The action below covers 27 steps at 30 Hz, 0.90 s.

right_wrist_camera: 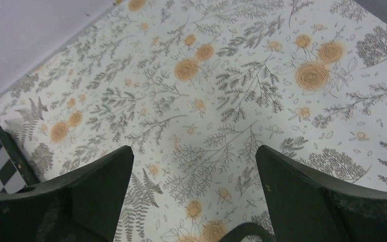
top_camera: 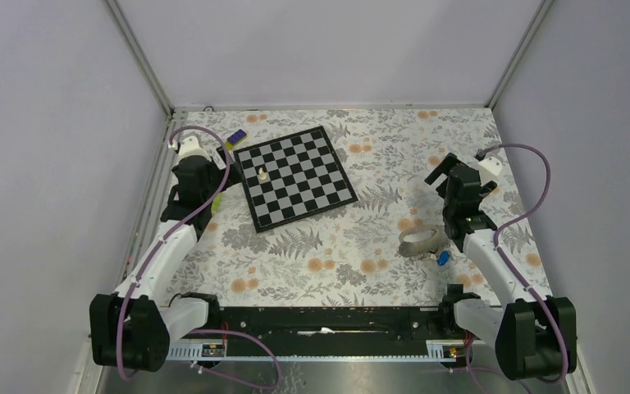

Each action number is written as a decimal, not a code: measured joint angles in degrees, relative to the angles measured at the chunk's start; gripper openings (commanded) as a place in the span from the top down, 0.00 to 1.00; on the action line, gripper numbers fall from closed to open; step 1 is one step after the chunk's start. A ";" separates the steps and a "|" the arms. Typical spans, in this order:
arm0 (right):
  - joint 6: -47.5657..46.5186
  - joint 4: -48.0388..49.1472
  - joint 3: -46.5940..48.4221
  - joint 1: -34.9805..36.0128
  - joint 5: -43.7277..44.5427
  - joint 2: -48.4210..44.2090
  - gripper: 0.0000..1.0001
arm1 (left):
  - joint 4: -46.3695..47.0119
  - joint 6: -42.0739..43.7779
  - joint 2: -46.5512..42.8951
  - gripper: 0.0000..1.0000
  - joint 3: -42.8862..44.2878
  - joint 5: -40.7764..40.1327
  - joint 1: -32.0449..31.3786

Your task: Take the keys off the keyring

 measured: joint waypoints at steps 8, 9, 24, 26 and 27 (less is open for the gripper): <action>0.13 -3.19 -1.01 0.00 0.94 -1.27 0.01 | -5.70 -2.27 0.09 0.01 3.06 -2.58 0.00; 0.13 -3.54 -0.98 0.00 1.01 -1.36 0.01 | -6.34 -2.78 0.20 0.01 3.78 -3.41 0.00; 3.96 -27.21 23.06 -0.02 -3.65 17.18 0.01 | -25.62 -5.46 14.86 0.01 24.46 2.78 0.02; 4.72 -31.50 27.26 -0.02 -3.58 20.94 0.01 | -26.62 -4.46 14.86 0.01 25.20 6.29 0.02; 5.16 -33.75 29.27 -0.04 -3.54 22.88 0.01 | -27.04 -3.96 14.88 0.01 25.46 8.02 0.02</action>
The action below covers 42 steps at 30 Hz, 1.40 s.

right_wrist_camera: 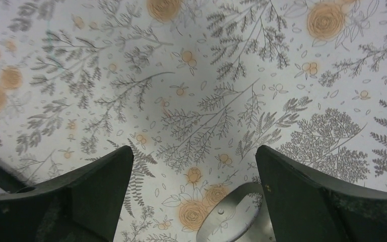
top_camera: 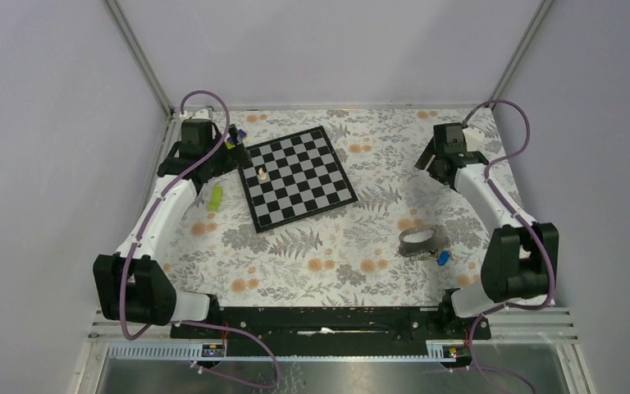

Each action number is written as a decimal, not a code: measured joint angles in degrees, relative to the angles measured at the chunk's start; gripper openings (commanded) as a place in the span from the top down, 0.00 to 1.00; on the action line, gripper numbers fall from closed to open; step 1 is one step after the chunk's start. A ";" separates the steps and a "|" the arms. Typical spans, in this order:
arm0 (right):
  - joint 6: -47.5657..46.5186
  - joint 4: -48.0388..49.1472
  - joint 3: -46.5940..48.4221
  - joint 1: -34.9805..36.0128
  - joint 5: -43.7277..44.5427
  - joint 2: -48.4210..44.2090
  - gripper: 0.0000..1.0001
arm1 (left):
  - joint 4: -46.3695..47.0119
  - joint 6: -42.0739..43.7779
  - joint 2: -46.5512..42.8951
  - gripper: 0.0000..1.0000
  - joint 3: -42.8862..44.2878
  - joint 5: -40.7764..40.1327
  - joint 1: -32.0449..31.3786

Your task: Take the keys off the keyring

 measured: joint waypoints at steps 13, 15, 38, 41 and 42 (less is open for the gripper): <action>2.05 -10.01 1.11 -1.66 -4.61 6.19 0.01 | -1.01 2.67 -12.33 0.01 -0.70 3.41 0.07; 2.45 -10.51 -1.73 -2.27 -5.68 4.52 0.01 | -0.17 3.56 -15.19 0.01 -0.57 2.78 0.11; 8.59 -22.25 -17.70 -3.08 -11.74 -17.33 0.01 | -8.50 -9.66 -19.69 0.01 20.96 20.85 0.20; 8.70 -22.32 -18.25 -3.08 -11.63 -17.35 0.01 | -11.65 -13.38 -20.83 0.01 27.45 21.29 0.22; 8.76 -22.32 -18.29 -3.08 -11.56 -17.35 0.01 | -12.81 -14.27 -20.96 0.01 29.22 20.94 0.22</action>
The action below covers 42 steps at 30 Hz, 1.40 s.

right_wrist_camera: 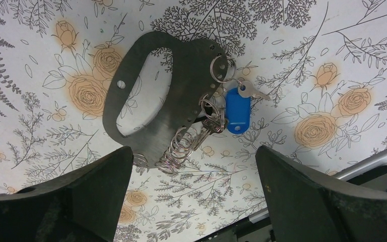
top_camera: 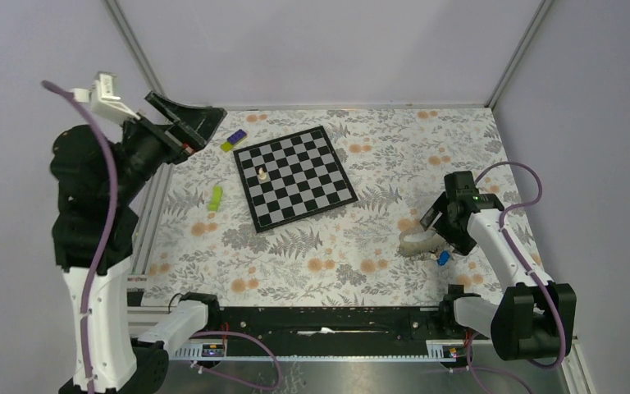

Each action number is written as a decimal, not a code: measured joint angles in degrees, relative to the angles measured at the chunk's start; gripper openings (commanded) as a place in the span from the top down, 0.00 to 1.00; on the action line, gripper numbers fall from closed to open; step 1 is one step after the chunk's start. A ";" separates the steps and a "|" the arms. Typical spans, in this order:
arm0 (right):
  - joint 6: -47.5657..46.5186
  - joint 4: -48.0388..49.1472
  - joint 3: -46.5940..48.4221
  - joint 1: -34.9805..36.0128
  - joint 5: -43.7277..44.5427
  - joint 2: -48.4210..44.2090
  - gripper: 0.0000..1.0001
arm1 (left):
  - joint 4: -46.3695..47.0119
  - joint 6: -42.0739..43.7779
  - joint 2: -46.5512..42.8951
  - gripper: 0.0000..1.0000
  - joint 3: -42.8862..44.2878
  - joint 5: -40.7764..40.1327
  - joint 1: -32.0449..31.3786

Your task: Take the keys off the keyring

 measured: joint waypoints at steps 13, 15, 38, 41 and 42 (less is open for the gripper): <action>-0.50 3.13 0.96 0.00 3.02 6.38 0.01 | -7.72 -4.74 0.35 0.01 4.98 -3.06 0.00; -0.85 3.82 2.05 0.00 4.57 6.82 0.01 | -8.09 -4.98 1.09 0.01 4.61 -3.61 0.00; -5.66 18.64 -1.49 -0.42 -0.61 17.75 0.01 | -7.87 -6.54 -2.47 0.01 1.01 -7.82 0.00; -5.88 20.96 -3.43 -0.66 -2.73 15.50 0.01 | -7.56 -6.91 -2.64 0.01 0.74 -7.96 0.00; -5.66 22.12 -4.57 -0.76 -3.85 14.16 0.01 | -7.06 -7.04 -2.84 0.01 0.37 -7.96 0.00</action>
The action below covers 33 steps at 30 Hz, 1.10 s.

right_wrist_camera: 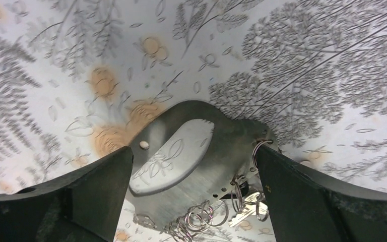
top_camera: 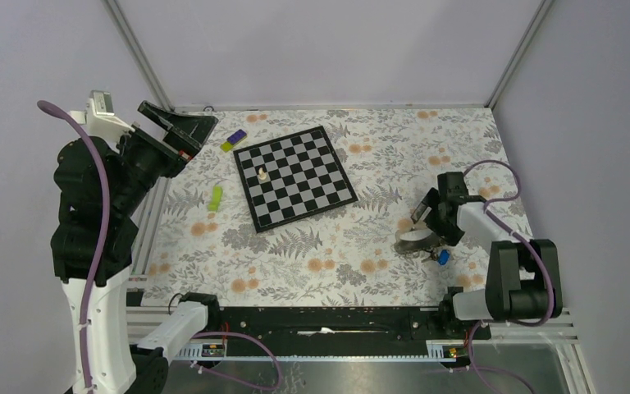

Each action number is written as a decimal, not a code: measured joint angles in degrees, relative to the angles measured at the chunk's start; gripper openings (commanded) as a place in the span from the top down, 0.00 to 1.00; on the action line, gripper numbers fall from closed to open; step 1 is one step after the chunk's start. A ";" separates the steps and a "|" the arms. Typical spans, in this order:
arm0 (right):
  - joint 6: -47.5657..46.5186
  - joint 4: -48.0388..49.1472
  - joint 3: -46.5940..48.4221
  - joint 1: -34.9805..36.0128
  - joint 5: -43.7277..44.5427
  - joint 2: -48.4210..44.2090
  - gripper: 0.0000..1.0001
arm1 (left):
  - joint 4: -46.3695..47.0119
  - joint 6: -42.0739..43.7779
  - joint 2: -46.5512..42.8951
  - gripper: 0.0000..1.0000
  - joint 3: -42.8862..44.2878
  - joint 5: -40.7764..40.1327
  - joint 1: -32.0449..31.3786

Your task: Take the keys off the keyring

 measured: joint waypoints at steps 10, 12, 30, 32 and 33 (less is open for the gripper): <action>4.87 4.52 -4.83 7.76 -8.20 -6.36 0.01 | 2.14 -0.83 -2.69 0.01 -4.33 -2.01 0.00; 6.08 4.55 -4.83 11.21 -8.72 -6.34 0.01 | 2.19 -0.74 -3.17 0.01 -5.46 -2.51 0.00; 10.75 9.62 2.32 39.08 -9.90 2.27 0.01 | 1.66 5.75 -2.43 0.01 -16.85 -4.52 0.00; 10.14 9.42 2.95 39.65 -9.27 1.90 0.01 | 1.66 6.54 -1.84 0.01 -17.46 -4.79 0.00; 9.55 8.96 3.10 39.69 -7.89 1.40 0.01 | 1.68 6.88 -1.62 0.01 -17.77 -5.01 0.00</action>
